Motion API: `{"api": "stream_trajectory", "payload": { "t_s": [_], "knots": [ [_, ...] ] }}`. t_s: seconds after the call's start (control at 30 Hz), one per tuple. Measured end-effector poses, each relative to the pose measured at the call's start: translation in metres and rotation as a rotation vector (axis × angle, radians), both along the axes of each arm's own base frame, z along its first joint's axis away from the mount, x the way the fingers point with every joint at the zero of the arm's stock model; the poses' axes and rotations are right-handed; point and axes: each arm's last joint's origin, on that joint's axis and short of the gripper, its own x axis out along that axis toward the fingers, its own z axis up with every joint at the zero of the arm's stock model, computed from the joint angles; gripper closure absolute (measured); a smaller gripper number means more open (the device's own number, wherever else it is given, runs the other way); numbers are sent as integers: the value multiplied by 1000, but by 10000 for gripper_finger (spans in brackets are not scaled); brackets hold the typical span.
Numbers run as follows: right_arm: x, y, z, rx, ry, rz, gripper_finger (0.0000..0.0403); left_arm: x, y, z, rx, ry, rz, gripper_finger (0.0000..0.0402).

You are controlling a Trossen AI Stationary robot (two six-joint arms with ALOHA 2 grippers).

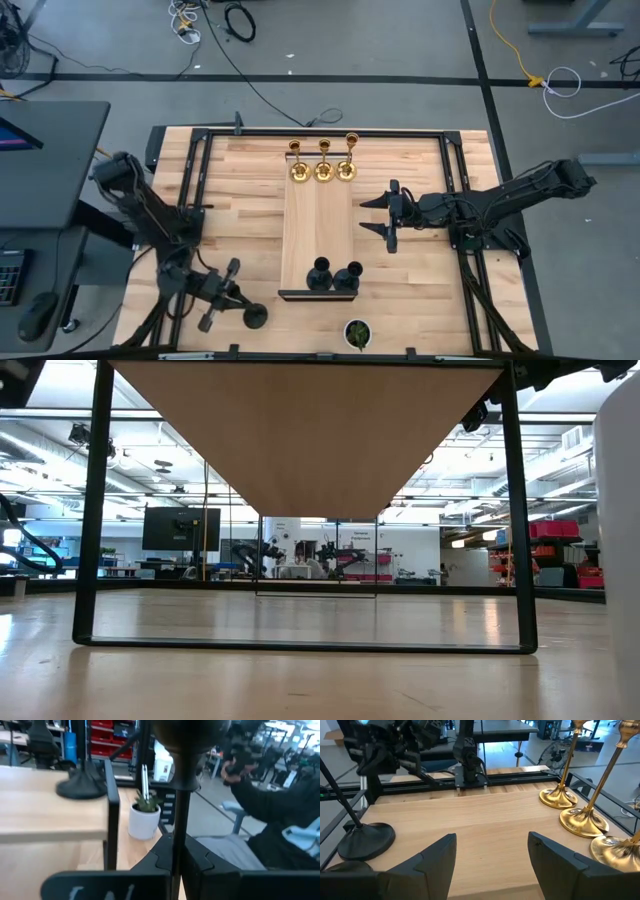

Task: Pick & Place candle stick holders
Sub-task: Put the black candle holder on the shelf aligned with the black candle holder

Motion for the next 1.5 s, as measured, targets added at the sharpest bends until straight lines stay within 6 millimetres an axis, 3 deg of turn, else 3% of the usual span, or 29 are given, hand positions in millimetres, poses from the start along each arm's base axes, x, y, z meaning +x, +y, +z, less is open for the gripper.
{"api": "stream_trajectory", "payload": {
  "t_s": [0.5, 0.8, 1.17, 1.5],
  "knots": [
    [0, 0, 0, 3, 0, -2, 158, -18, 39, 66, 23, -141, 91, 391],
    [0, 0, 0, 3, 1, -2, 158, 6, 50, 109, 256, -58, 251, 391],
    [0, 0, -1, 5, 6, -2, 158, 52, 86, 106, 177, -8, 181, 391],
    [0, 0, -1, 2, 6, -10, 158, 74, 92, 98, 113, 5, 117, 391]
  ]
}}
